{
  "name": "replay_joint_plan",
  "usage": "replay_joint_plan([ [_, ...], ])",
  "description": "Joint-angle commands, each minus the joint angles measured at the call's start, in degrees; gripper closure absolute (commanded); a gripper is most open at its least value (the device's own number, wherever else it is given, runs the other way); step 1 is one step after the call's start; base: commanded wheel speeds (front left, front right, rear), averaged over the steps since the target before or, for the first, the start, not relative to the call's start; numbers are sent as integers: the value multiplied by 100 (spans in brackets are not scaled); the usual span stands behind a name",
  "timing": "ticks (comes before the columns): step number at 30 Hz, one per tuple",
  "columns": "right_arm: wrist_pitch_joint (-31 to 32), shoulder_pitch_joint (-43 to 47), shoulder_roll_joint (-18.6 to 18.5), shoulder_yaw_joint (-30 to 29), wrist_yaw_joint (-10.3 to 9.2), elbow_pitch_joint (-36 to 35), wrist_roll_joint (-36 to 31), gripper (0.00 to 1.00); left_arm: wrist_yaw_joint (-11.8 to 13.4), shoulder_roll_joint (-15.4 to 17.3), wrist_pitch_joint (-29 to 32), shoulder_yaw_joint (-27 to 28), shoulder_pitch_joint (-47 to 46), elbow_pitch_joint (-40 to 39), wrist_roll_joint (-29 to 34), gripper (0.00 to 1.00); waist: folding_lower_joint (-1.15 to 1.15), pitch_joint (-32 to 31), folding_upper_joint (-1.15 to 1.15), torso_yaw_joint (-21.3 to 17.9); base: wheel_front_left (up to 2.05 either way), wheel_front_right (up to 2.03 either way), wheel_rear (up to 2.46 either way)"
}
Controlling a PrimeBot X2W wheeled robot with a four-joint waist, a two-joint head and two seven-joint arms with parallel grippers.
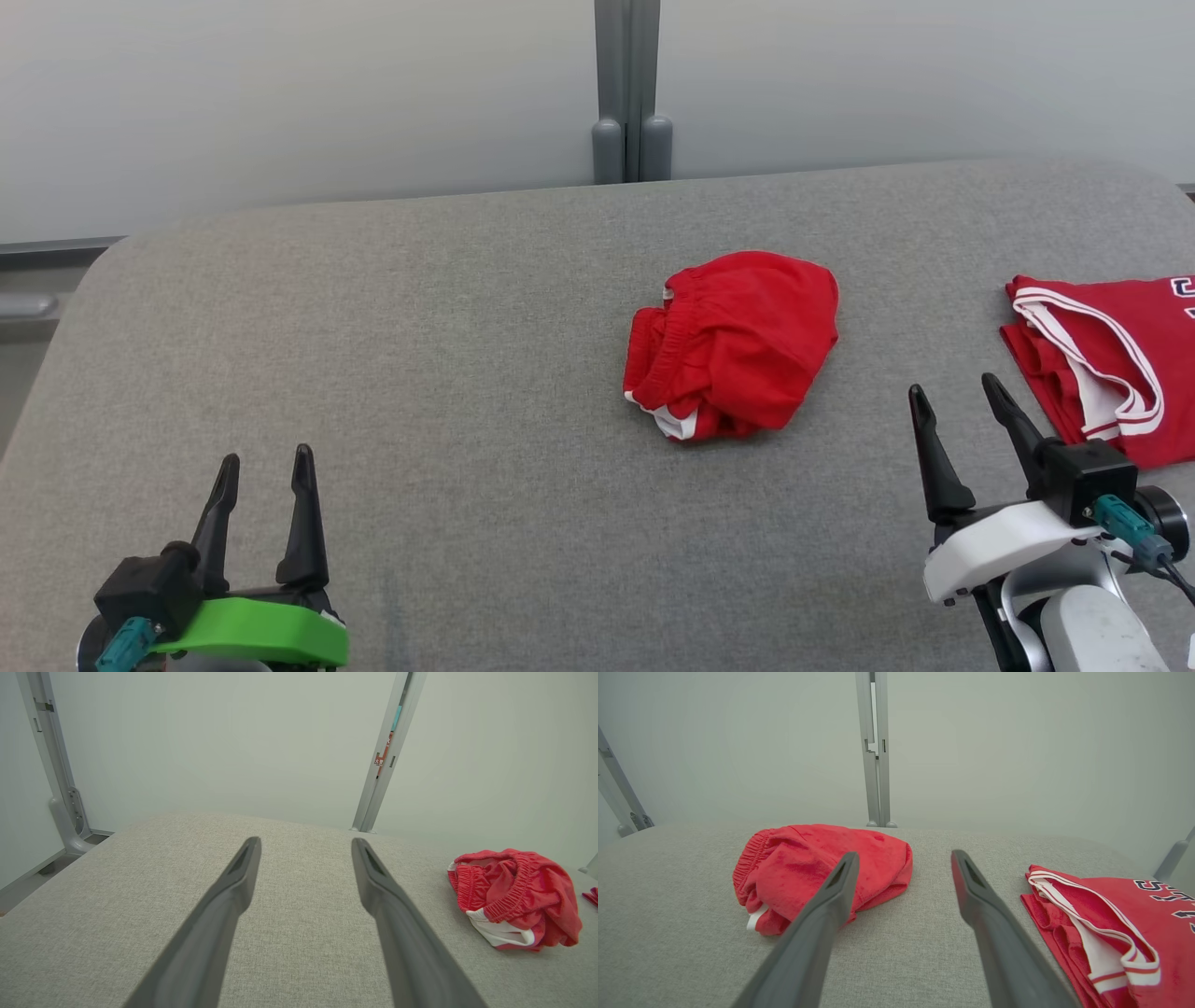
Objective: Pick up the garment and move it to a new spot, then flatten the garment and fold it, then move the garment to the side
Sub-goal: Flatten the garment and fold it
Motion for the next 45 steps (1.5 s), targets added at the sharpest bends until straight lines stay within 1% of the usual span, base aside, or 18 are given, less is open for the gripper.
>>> replay_joint_plan([
  [1, -35, 20, 10, 9, -11, 17, 46, 0, -34, 0, -15, 51, 37, 10, 45, 0, 0, 8, 0, -5, 0, 0, 0],
  [9, 104, -32, 145, -53, -11, 48, 171, 0, -80, -42, -15, 70, -96, 136, 166, 0, 0, 50, 0, -22, 0, 0, 0],
  [19, 117, -55, 153, -7, -11, -28, 94, 0, -116, -73, -15, 104, -181, 236, 187, 0, 0, 106, 0, -36, 0, 0, 0],
  [21, 102, -79, 153, 37, -11, -28, 90, 0, -122, -79, -15, 82, -231, 254, 171, 0, 0, 142, 0, -70, 0, 0, 0],
  [24, 104, -133, 138, 110, -11, -29, 81, 0, -133, -4, 55, -62, -397, 371, 91, 0, 0, 227, 0, -160, 0, 0, 0],
  [26, 100, -160, 125, 156, -11, -41, 73, 0, -141, 40, 252, -260, -598, 469, 21, 0, 0, 304, 0, -244, 0, 0, 0],
  [30, 75, -261, 132, 244, -11, -28, 61, 0, -132, 104, 931, -842, -1156, 662, -382, 0, 0, 491, 0, -462, 0, 0, 0],
  [34, 29, -375, 166, 369, -11, 33, 78, 0, -134, 197, 1641, -1594, -1699, 926, -830, 0, 0, 661, 0, -754, 0, 0, 0],
  [35, 6, -409, 173, 399, -11, 50, 88, 0, -134, 221, 1805, -1868, -1861, 976, -965, 0, 0, 705, 0, -837, 0, 0, 0],
  [39, -31, -535, 184, 628, -11, 125, 92, 0, -135, 346, 2018, -2400, -2305, 1206, -1344, 0, 0, 856, 0, -1191, 0, 0, 0],
  [45, -132, -652, 245, 753, -11, 247, 139, 0, -135, 332, 1968, -2760, -2782, 1718, -1668, 0, 0, 1006, 0, -1638, 0, 0, 0],
])
